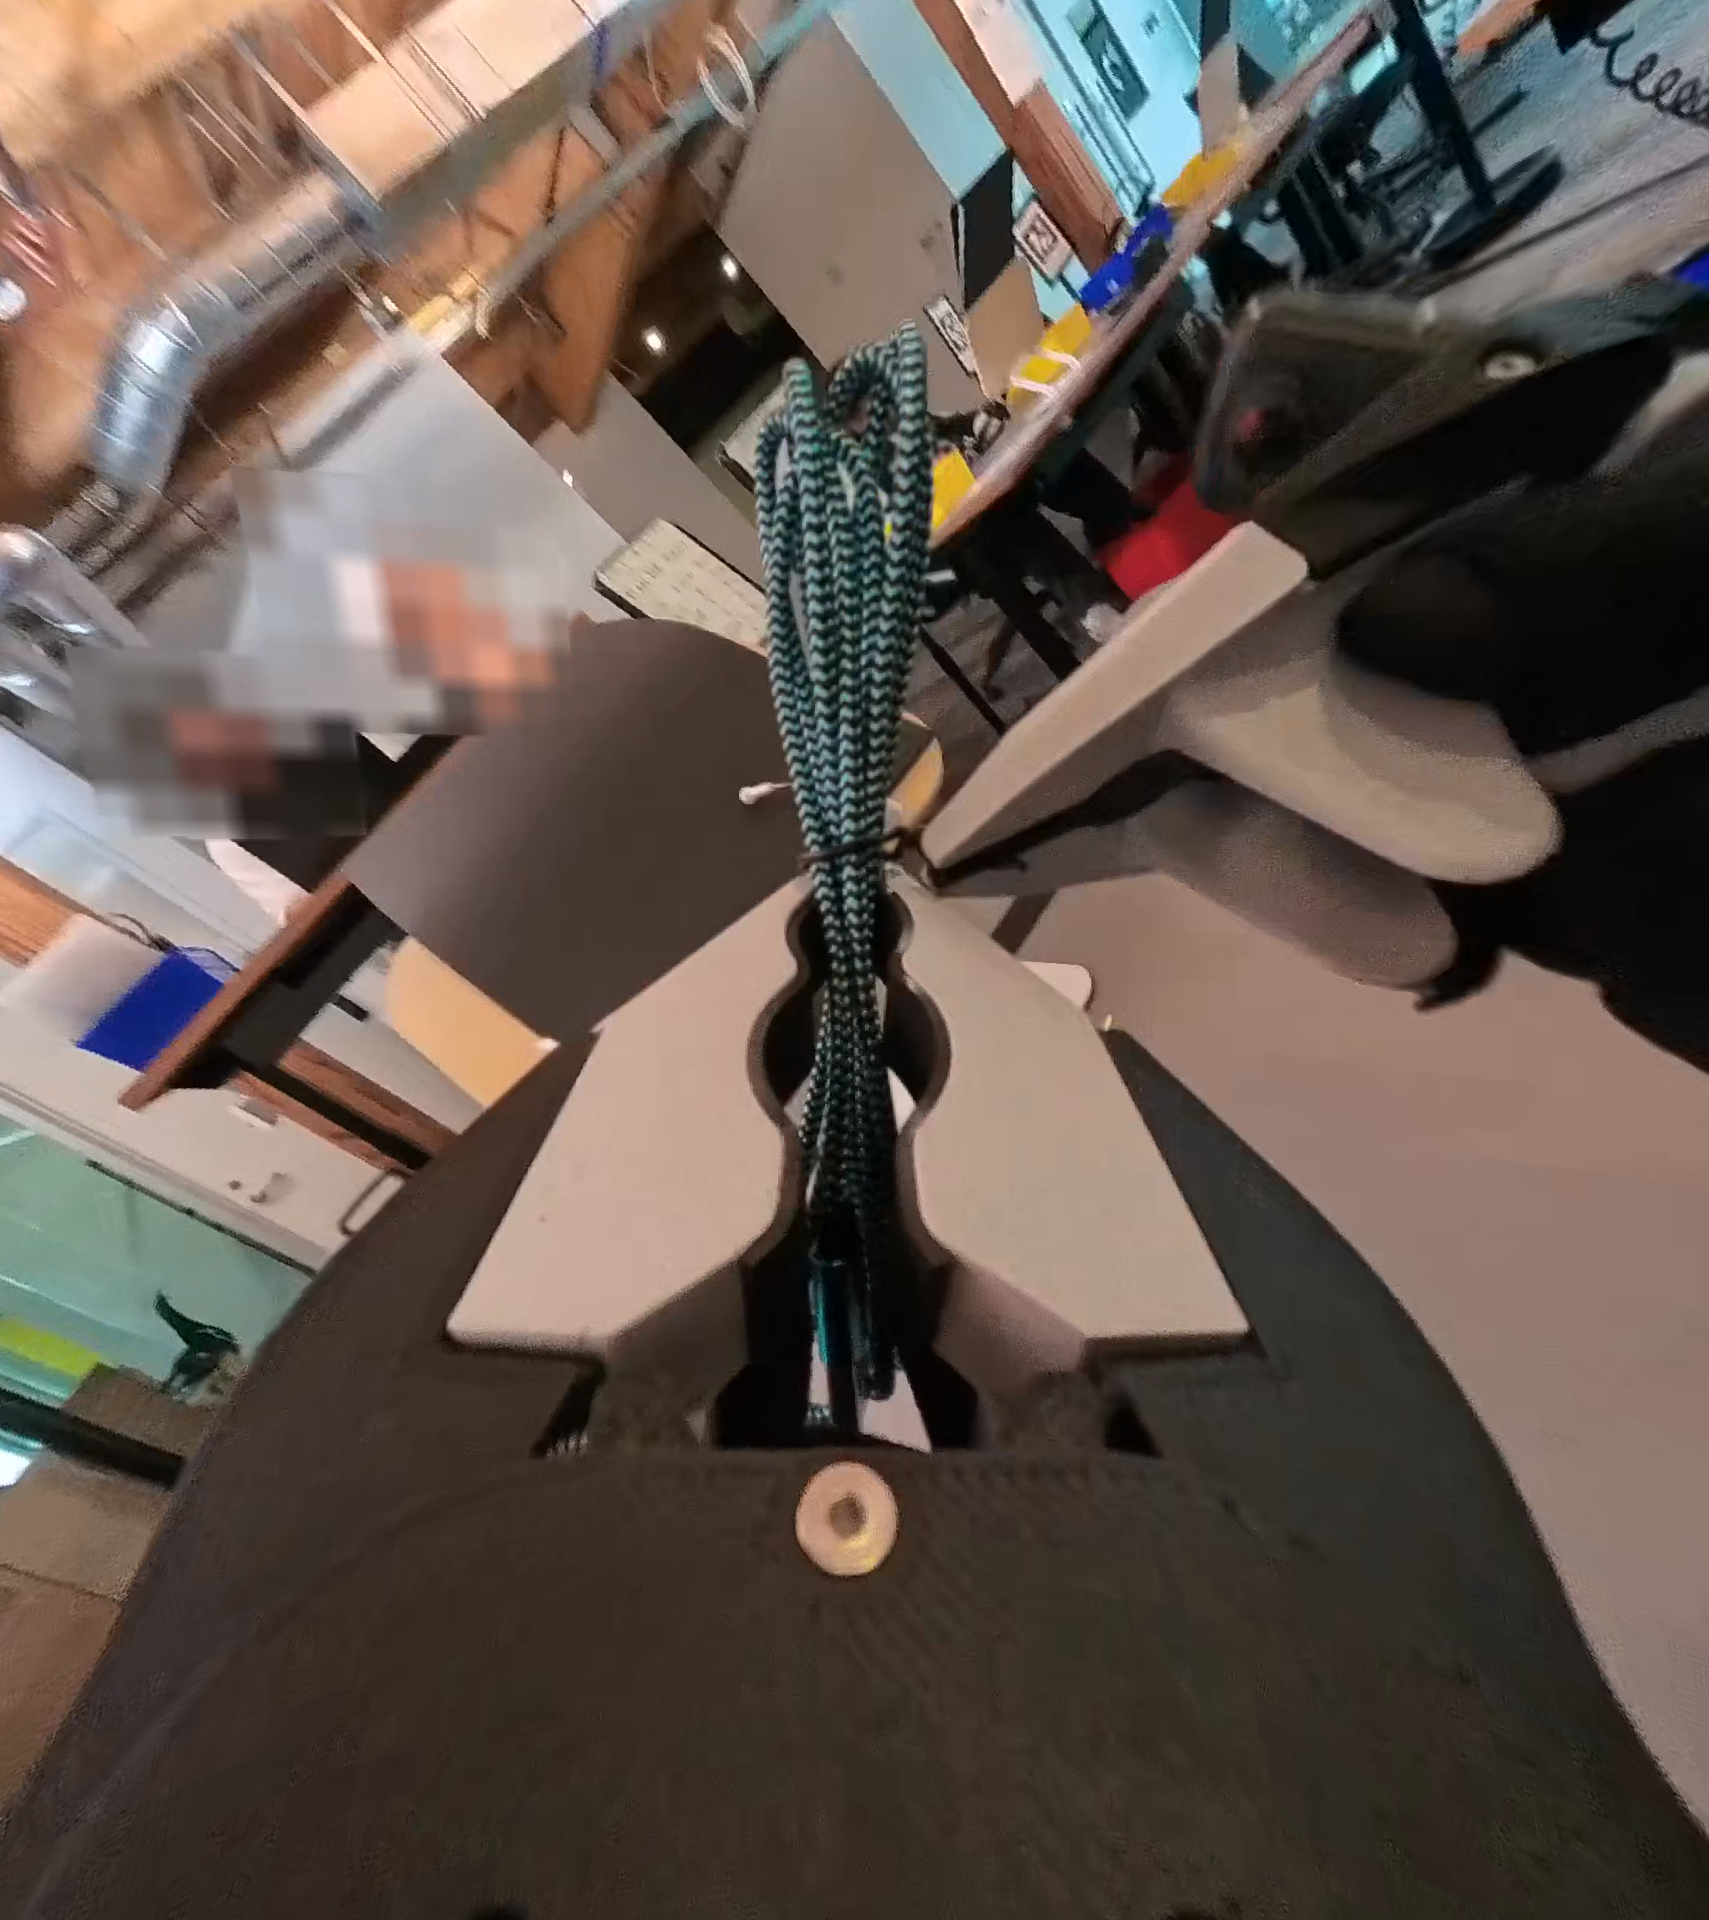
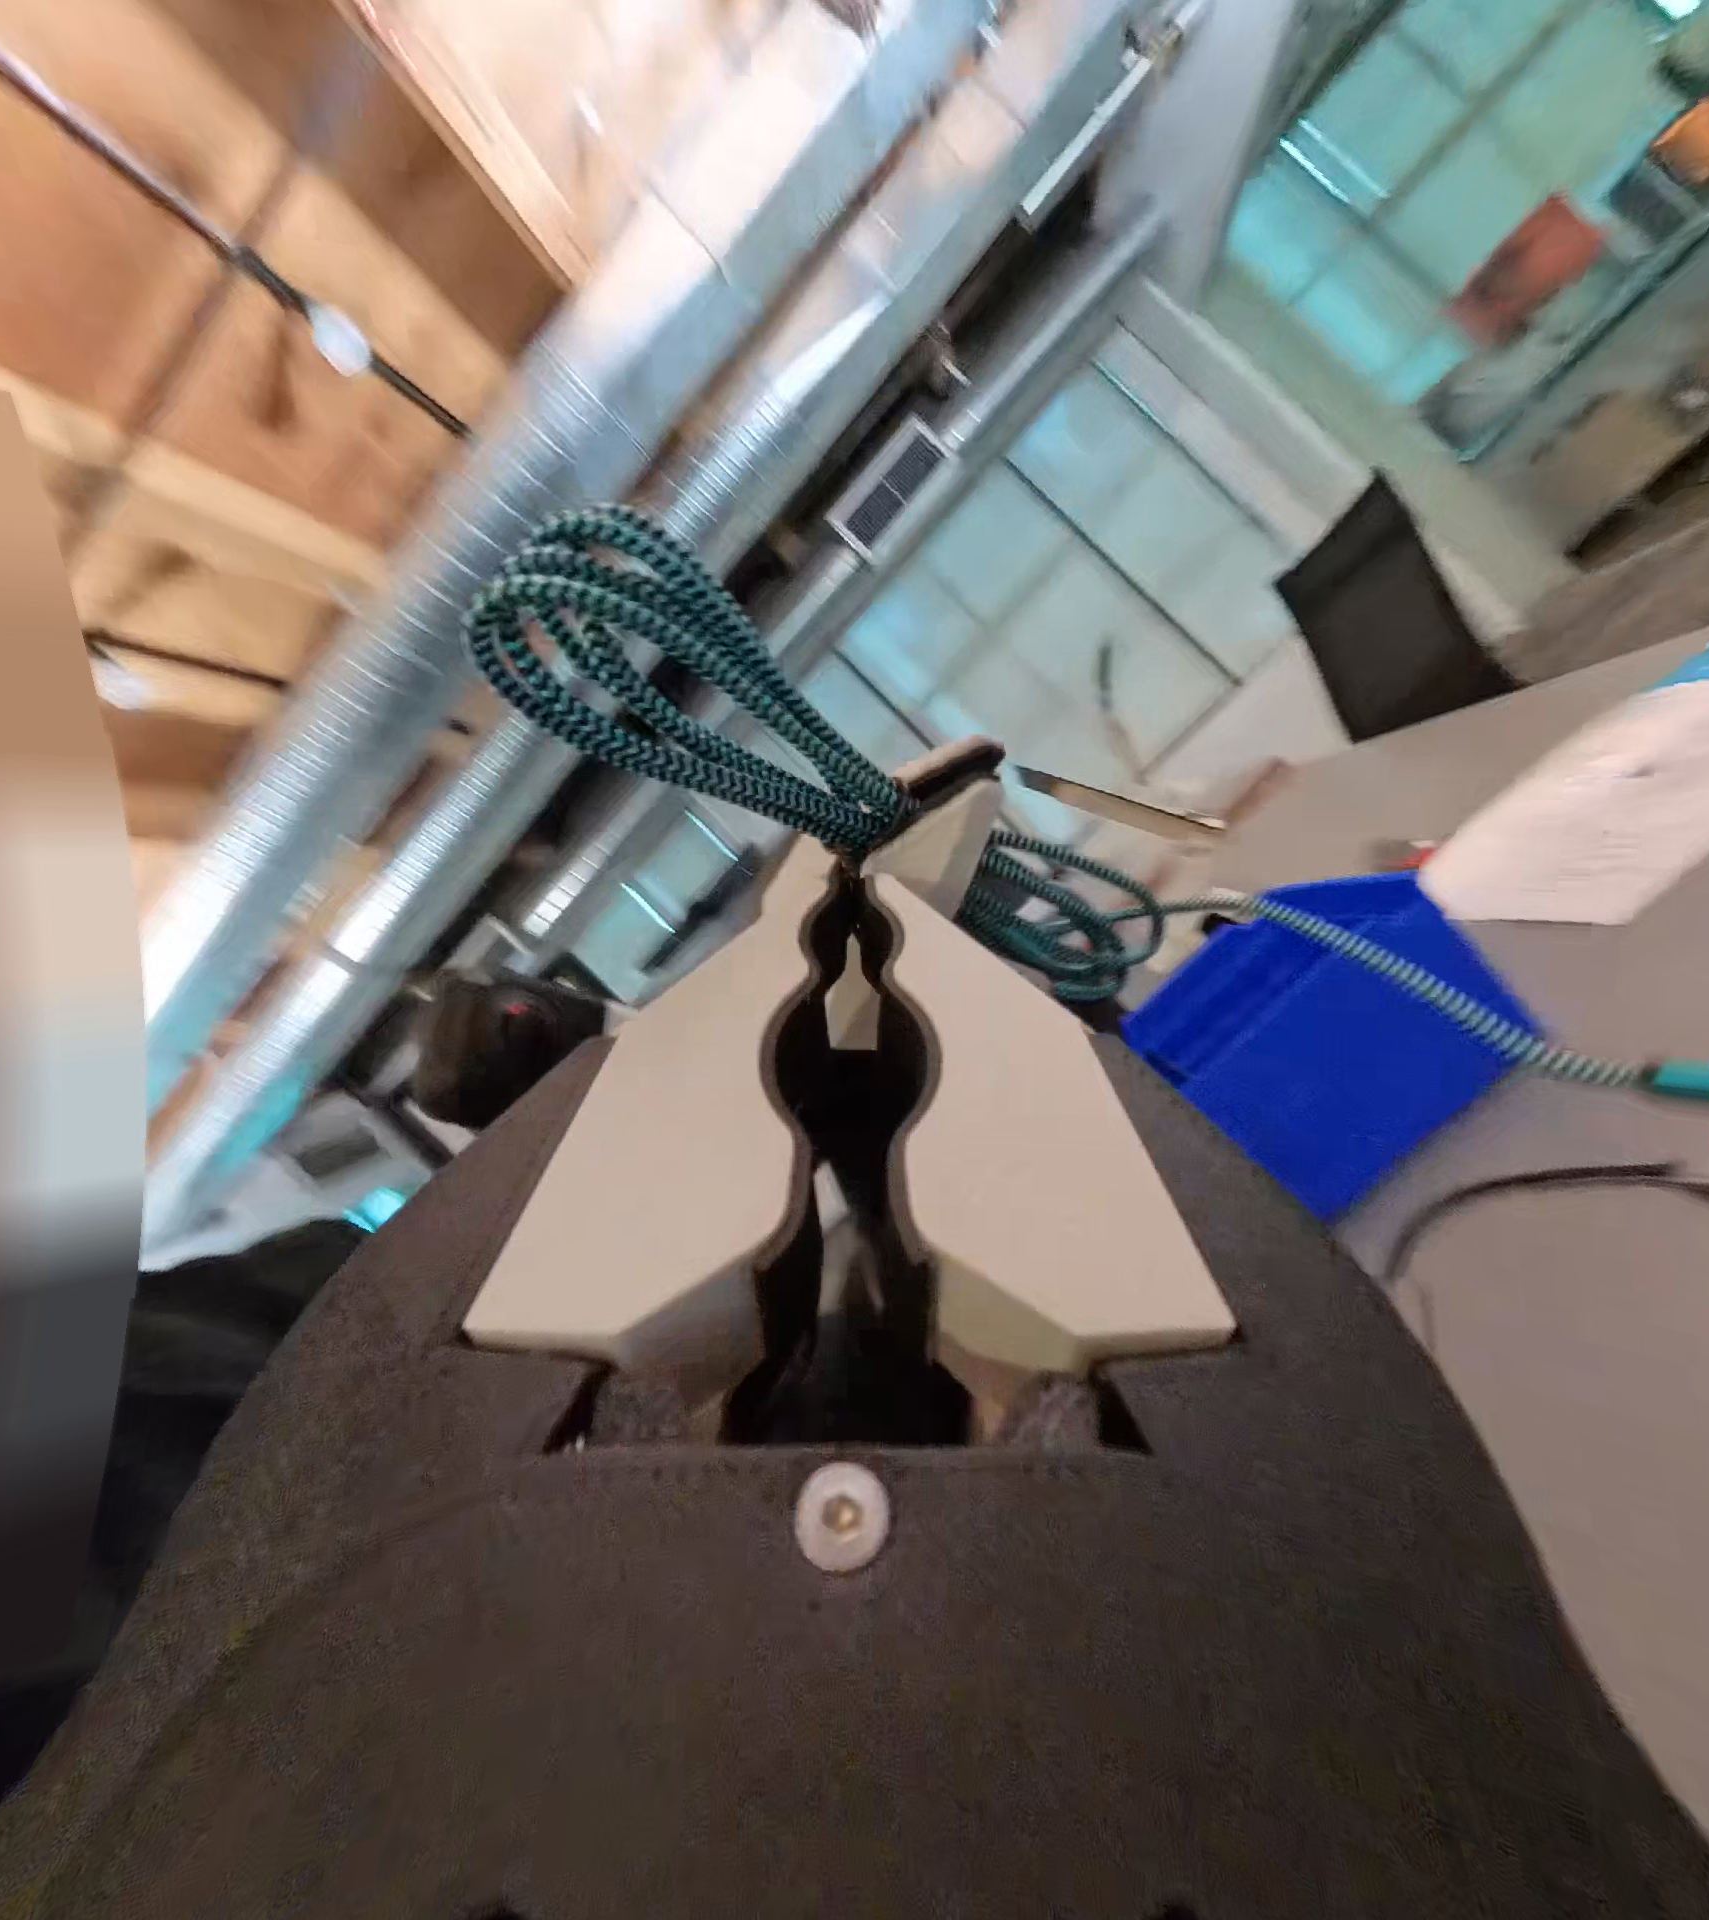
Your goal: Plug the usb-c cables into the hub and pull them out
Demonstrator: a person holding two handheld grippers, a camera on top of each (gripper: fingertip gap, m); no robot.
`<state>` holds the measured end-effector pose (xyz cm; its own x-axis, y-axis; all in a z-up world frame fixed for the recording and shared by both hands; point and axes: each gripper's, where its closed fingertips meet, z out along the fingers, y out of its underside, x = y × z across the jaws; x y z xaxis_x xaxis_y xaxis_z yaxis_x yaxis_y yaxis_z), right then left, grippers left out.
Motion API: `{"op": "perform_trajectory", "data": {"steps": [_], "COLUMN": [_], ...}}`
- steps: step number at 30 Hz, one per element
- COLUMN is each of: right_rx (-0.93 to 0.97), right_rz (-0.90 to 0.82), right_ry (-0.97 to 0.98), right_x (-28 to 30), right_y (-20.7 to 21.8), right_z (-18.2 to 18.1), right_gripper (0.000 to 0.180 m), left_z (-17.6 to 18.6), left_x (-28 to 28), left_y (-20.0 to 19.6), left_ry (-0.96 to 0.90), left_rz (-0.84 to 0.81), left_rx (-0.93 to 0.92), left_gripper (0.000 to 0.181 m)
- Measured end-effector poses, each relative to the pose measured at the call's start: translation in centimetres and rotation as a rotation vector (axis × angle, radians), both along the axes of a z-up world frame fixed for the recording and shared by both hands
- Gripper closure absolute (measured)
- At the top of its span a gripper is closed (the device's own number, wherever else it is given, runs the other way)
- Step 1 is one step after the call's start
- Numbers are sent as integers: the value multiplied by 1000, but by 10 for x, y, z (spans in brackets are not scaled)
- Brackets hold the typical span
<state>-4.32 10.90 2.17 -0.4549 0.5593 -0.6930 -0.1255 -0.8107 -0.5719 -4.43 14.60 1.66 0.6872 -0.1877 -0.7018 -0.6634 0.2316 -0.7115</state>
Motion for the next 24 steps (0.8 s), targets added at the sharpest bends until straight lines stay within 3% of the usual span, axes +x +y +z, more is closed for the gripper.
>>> {"op": "perform_trajectory", "data": {"steps": [3,5,7,8,9,13,16,18,22,24], "right_rx": [-78,4,156,237,336,577,597,593,576,562], "right_rz": [14,-16,-50,-111,-191,-319,-309,-252,-212,-229], "right_ry": [47,21,-46,-122,-197,-253,-210,-147,-160,-166], "right_x": [-2,-4,-7,-10,-11,-4,-1,3,4,6], "right_y": [-2,-4,-9,-5,1,5,7,3,6,11], "right_z": [-3,-5,-8,-14,-20,-7,11,19,16,18], "right_gripper": [180,179,161,129,115,117,119,154,164,168], "left_z": [-2,-4,-5,-6,-5,-12,-20,-24,-28,-29], "left_x": [-4,-6,-12,-13,-13,-2,13,22,27,26], "left_y": [-2,-2,0,0,-1,-3,-8,-11,-13,-13], "left_ry": [32,16,-14,-39,-70,-67,-63,-70,-139,-141], "left_rz": [21,9,15,-4,-25,-95,-161,-209,-273,-283], "left_rx": [40,13,-24,-47,-60,-124,-166,-194,-261,-274], "left_gripper": [178,177,177,177,177,177,178,177,176,164]}}
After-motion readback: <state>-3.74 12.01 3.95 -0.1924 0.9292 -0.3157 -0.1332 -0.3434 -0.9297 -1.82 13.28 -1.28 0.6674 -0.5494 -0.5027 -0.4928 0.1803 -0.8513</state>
